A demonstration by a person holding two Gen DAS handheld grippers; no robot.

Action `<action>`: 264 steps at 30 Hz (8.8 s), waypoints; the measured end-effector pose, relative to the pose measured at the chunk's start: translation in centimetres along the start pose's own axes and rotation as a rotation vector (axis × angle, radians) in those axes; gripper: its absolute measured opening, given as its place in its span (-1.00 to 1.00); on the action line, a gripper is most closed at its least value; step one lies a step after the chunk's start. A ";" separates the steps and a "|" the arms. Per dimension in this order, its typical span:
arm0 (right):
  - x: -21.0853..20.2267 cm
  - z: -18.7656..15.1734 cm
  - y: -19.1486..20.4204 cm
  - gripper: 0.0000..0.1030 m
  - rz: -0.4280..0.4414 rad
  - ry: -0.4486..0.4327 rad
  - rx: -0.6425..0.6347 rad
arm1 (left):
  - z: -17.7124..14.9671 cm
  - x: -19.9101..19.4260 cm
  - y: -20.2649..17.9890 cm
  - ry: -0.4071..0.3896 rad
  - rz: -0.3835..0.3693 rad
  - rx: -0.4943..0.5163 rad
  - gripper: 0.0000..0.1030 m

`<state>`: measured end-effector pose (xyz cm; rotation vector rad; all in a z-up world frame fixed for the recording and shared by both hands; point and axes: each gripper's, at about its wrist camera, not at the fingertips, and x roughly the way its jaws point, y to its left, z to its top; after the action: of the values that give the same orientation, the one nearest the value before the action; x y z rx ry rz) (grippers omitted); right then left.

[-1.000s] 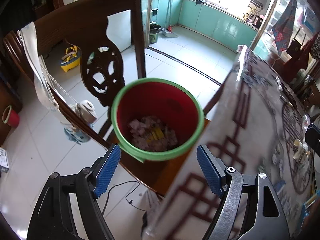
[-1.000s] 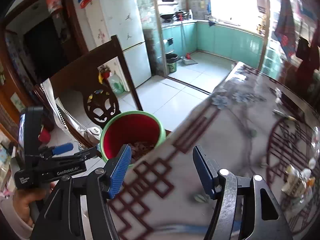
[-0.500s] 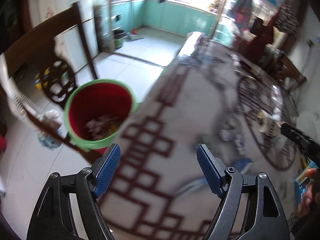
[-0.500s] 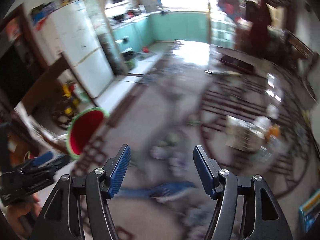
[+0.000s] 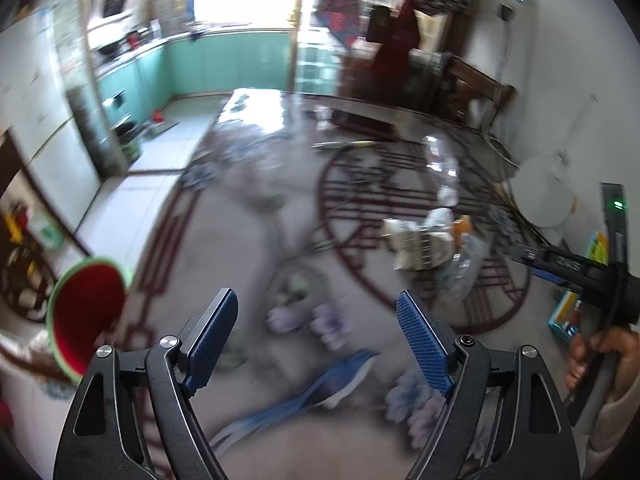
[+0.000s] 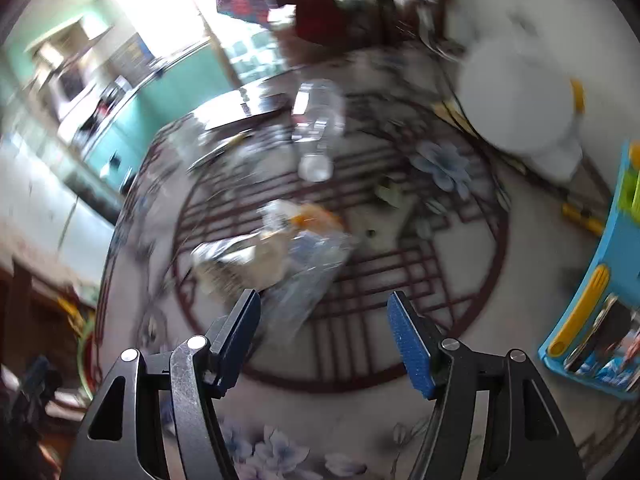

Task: Collect trash
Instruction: 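Move both open tools back over the trash on the table, then grasp the white paper cup with the left tool while the right tool grasps a clear plastic bag, then carry the paper cup and plastic bag over the red bucket, then open both tools to drop the cup and bag into the bucket, then grasp the clear water bottle with the right tool while the left tool grasps an orange snack wrapper, then carry the orange wrapper and water bottle over the red bucket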

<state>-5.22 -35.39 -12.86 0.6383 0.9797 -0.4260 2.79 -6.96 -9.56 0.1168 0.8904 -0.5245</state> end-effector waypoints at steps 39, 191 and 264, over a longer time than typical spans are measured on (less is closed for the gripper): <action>6.4 2.5 -3.7 -0.92 0.058 0.055 0.062 | 5.5 17.7 -11.3 0.226 -0.116 0.091 0.37; 9.3 -18.8 51.3 -0.18 0.538 0.239 -0.813 | -8.0 1.0 39.5 0.169 0.340 -0.551 0.47; 9.9 16.6 -7.7 -0.41 0.113 -0.018 0.026 | 8.0 23.6 -17.7 0.351 -0.266 0.138 -0.69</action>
<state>5.49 -52.66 -17.08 0.7091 0.9173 -0.3446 12.07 -33.92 -20.54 0.2226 1.2203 -0.8309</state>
